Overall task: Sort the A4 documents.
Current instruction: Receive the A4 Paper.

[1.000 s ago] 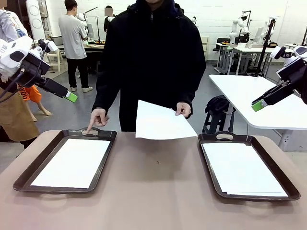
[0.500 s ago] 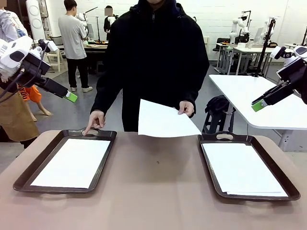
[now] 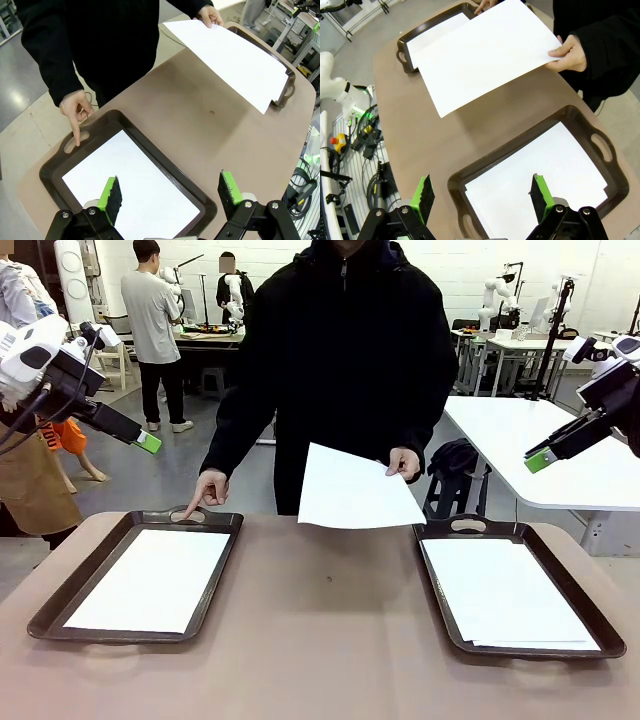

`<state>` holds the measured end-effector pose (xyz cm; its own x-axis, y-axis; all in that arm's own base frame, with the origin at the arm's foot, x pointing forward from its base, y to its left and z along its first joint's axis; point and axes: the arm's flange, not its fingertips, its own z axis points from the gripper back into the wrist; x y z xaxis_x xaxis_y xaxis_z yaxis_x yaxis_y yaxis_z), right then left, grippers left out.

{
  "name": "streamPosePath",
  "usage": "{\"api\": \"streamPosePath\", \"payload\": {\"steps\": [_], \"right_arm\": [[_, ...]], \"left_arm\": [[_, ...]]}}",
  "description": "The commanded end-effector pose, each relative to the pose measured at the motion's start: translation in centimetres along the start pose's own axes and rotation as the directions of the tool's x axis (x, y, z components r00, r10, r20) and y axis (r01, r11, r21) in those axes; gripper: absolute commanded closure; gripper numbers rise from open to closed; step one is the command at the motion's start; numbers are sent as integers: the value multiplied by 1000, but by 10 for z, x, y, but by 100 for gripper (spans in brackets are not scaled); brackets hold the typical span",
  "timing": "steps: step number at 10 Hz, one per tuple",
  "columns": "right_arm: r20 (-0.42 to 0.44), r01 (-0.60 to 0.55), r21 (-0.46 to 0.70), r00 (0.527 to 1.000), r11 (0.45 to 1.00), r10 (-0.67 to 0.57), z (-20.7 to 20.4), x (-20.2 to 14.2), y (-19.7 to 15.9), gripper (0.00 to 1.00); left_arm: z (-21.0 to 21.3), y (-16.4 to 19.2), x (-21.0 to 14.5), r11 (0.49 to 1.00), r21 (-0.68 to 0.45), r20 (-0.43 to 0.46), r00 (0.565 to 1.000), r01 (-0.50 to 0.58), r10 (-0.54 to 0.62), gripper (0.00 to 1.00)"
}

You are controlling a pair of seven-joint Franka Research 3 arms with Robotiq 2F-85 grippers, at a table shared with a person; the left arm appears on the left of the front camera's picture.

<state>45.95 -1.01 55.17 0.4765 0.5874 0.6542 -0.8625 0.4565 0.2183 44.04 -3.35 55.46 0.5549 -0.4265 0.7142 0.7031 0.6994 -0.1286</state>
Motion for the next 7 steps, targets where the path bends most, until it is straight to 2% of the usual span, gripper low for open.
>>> {"api": "streamPosePath", "payload": {"steps": [1,5,7], "right_arm": [[-1,-1,4,1000,1000,1,0,0,1,0],[-1,-1,4,1000,1000,1,0,0,1,0],[-1,-1,4,1000,1000,1,0,0,1,0]], "left_arm": [[-10,0,3,999,-42,35,999,-24,25,0],[-46,4,16,987,-143,56,995,-68,77,0],[-75,13,29,969,-197,86,982,-151,171,0]]}}
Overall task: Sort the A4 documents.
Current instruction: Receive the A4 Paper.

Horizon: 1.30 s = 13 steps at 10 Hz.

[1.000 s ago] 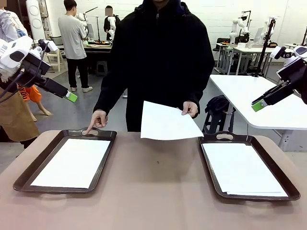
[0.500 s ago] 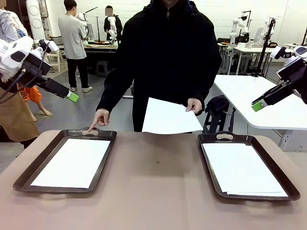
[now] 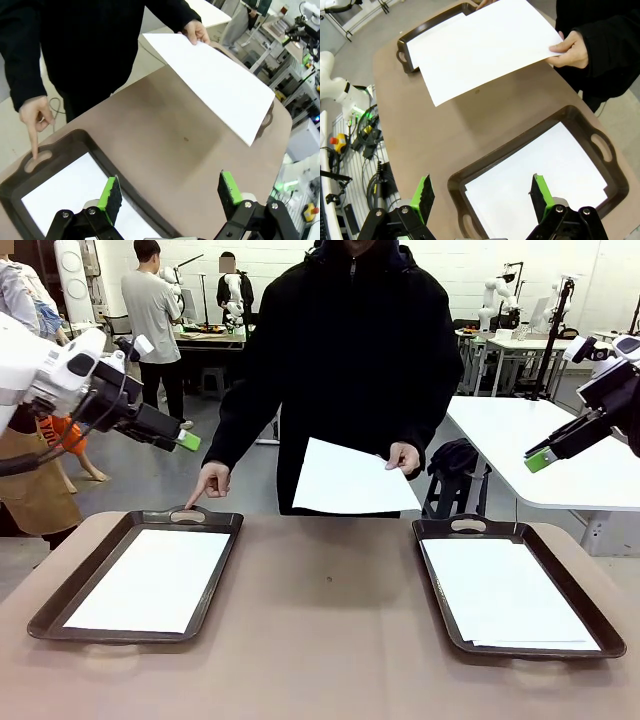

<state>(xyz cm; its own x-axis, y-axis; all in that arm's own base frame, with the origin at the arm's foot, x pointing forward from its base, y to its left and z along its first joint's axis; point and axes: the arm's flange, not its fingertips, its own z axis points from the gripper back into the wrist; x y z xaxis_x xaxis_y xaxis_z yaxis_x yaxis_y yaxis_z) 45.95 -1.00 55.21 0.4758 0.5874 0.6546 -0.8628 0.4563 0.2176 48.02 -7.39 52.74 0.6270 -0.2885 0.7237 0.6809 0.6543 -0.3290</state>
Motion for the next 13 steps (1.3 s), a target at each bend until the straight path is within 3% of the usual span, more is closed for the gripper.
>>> {"api": "streamPosePath", "payload": {"steps": [1,4,8,13], "right_arm": [[-2,-1,4,1000,1000,1,-1,0,1,0],[-2,-1,4,1000,1000,1,-1,0,1,0],[-2,-1,4,1000,1000,1,-1,0,1,0],[-2,-1,4,1000,1000,1,-1,0,1,0]], "left_arm": [[-33,16,15,993,-93,36,996,-72,76,0],[-85,20,29,967,-155,-24,979,-203,202,0],[-134,24,42,881,-254,-99,917,-399,386,0],[-190,22,59,813,-361,-194,890,-457,414,0]]}}
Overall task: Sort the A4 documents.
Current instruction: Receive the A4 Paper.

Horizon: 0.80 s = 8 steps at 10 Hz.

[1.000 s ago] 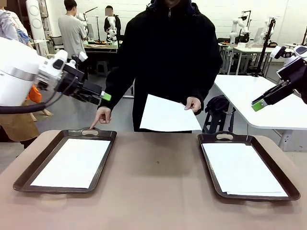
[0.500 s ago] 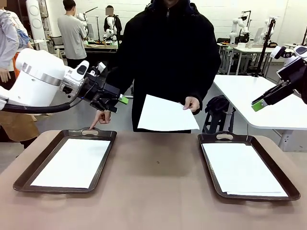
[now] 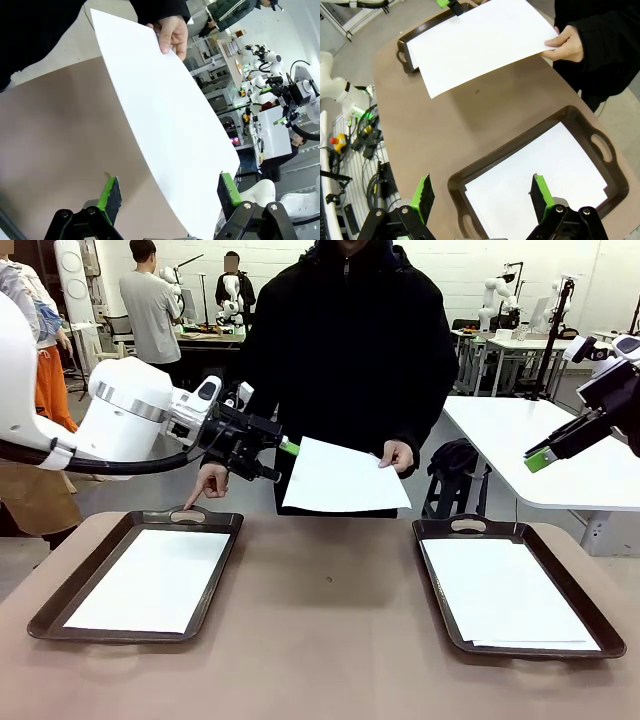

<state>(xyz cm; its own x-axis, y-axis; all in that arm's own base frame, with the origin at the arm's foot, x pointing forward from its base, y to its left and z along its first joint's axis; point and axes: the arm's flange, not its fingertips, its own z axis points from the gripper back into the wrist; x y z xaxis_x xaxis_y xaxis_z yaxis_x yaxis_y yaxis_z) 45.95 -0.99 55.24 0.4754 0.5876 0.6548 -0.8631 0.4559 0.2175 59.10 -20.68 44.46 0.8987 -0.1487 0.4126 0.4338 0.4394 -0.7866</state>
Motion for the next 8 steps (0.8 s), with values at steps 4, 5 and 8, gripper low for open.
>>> {"api": "streamPosePath", "payload": {"steps": [4,5,8], "right_arm": [[-2,0,4,1000,1000,0,-1,0,1,0],[-2,0,4,1000,1000,0,-1,0,1,0],[-2,0,4,1000,1000,0,-1,0,1,0]], "left_arm": [[-29,3,19,987,-125,-4,995,-103,104,0],[-37,3,17,981,-151,-7,992,-125,125,0],[-48,7,11,966,-181,-5,982,-187,189,0]]}}
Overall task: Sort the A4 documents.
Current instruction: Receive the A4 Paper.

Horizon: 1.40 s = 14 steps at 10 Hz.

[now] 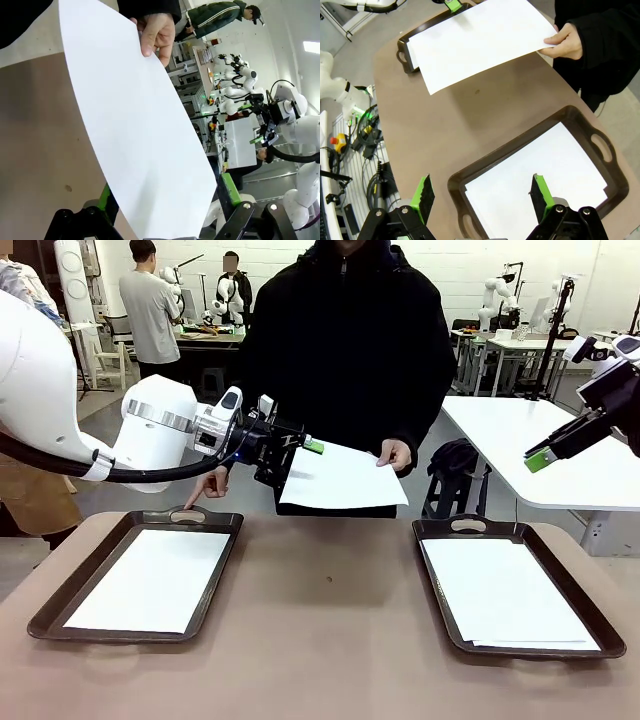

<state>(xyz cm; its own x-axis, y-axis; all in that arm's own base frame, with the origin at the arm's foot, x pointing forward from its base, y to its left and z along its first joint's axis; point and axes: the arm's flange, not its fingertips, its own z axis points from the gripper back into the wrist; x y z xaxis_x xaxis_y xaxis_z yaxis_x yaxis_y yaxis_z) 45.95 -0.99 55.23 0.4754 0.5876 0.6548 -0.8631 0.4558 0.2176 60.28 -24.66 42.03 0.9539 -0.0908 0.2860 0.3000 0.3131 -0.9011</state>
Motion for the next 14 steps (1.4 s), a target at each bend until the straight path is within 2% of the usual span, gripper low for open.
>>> {"api": "streamPosePath", "payload": {"steps": [1,3,4,13,14], "right_arm": [[-2,0,4,1000,1000,0,-1,0,1,0],[-2,0,4,1000,1000,0,-1,0,1,0],[-2,0,4,1000,1000,0,-1,0,1,0],[-2,0,4,1000,1000,0,-1,0,1,0],[-2,0,4,1000,1000,0,-1,0,1,0]], "left_arm": [[-3,2,3,997,-29,13,998,-68,69,0],[-4,9,-1,994,-36,26,995,-100,101,0],[10,29,-2,996,-32,42,995,-86,87,10],[9,34,3,995,-35,70,992,-98,100,98],[10,34,4,994,-31,76,992,-102,104,100]]}}
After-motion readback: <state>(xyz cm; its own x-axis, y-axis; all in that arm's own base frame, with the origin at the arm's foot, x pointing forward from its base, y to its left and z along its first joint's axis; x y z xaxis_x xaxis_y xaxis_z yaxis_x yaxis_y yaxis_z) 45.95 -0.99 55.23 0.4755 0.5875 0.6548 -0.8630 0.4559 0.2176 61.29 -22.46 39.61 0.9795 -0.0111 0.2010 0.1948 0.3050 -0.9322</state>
